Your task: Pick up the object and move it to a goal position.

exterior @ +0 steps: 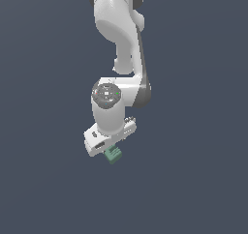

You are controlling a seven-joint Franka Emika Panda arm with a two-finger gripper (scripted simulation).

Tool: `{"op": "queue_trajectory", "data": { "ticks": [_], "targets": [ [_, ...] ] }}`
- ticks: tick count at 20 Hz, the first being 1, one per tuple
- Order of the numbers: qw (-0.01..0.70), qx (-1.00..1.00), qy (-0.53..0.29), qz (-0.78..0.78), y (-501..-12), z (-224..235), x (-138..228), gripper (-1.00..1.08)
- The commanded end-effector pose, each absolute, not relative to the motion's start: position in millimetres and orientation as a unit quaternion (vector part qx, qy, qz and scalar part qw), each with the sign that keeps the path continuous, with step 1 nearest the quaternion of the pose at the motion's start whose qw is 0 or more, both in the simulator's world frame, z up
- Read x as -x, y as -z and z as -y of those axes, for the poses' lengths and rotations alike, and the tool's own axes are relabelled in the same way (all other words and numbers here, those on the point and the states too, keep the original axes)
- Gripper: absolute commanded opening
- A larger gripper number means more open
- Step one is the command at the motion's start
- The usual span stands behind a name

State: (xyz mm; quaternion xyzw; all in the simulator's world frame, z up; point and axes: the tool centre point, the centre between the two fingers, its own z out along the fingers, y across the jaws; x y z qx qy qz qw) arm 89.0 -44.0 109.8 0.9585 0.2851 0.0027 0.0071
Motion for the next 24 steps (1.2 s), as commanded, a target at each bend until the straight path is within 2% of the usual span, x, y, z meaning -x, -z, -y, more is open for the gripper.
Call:
{"op": "queue_trajectory", "data": {
  "ticks": [1,16,24],
  "targets": [
    [0.005,-0.952,-0.002,-0.305,-103.0,46.7,-93.1,1.0],
    [0.0,-0.941,0.0,-0.337,-86.1,52.5,-99.1,1.0],
    [0.0,-0.941,0.0,-0.339,-46.2,52.0,-98.1,1.0]
  ]
}}
